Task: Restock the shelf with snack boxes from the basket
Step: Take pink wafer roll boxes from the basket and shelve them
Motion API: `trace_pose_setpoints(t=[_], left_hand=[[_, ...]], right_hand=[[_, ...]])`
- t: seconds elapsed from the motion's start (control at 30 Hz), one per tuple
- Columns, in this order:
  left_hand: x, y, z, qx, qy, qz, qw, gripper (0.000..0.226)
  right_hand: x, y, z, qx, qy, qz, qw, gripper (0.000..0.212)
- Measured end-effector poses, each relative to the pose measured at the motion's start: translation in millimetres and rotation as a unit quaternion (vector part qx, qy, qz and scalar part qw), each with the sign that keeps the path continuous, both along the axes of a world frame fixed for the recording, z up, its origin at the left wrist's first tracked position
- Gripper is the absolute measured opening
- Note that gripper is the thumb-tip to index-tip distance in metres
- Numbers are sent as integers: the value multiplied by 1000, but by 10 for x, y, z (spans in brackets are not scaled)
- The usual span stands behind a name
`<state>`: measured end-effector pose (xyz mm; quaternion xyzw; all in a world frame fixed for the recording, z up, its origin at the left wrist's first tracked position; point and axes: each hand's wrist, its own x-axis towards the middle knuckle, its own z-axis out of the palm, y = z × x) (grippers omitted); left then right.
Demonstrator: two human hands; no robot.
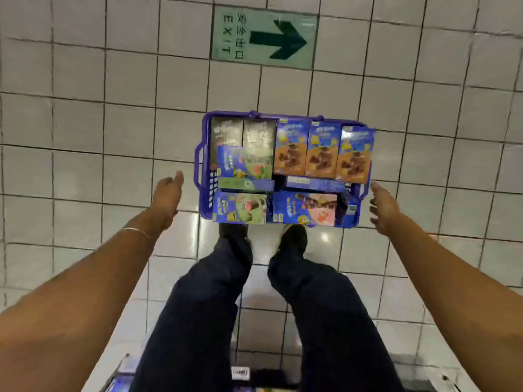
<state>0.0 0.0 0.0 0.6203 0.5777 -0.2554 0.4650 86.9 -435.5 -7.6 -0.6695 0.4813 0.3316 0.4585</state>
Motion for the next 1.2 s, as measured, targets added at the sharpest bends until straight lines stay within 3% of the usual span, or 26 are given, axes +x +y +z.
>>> trace_pose_setpoints(t=[0.13, 0.27, 0.6, 0.77, 0.87, 1.07, 1.2], left_hand=[[233, 76, -699, -39, -13, 44, 998, 74], [281, 70, -1137, -104, -39, 86, 990, 70], [253, -26, -957, -82, -77, 180, 977, 53], [302, 154, -205, -77, -91, 193, 974, 41], [477, 365, 472, -61, -109, 179, 976, 39], [980, 894, 2104, -24, -154, 145, 977, 38], [1377, 1262, 3026, -3, -204, 153, 967, 33]], right_hand=[[83, -13, -625, 27, 9, -85, 996, 46], [52, -44, -959, 75, -47, -187, 978, 58], [67, 69, -802, 87, -101, -260, 956, 45], [189, 274, -12, 128, -130, -226, 957, 42], [365, 460, 701, 114, -138, -171, 969, 61], [883, 909, 2288, 72, -176, -95, 977, 73], [1319, 1329, 3216, 41, -237, -94, 966, 61]])
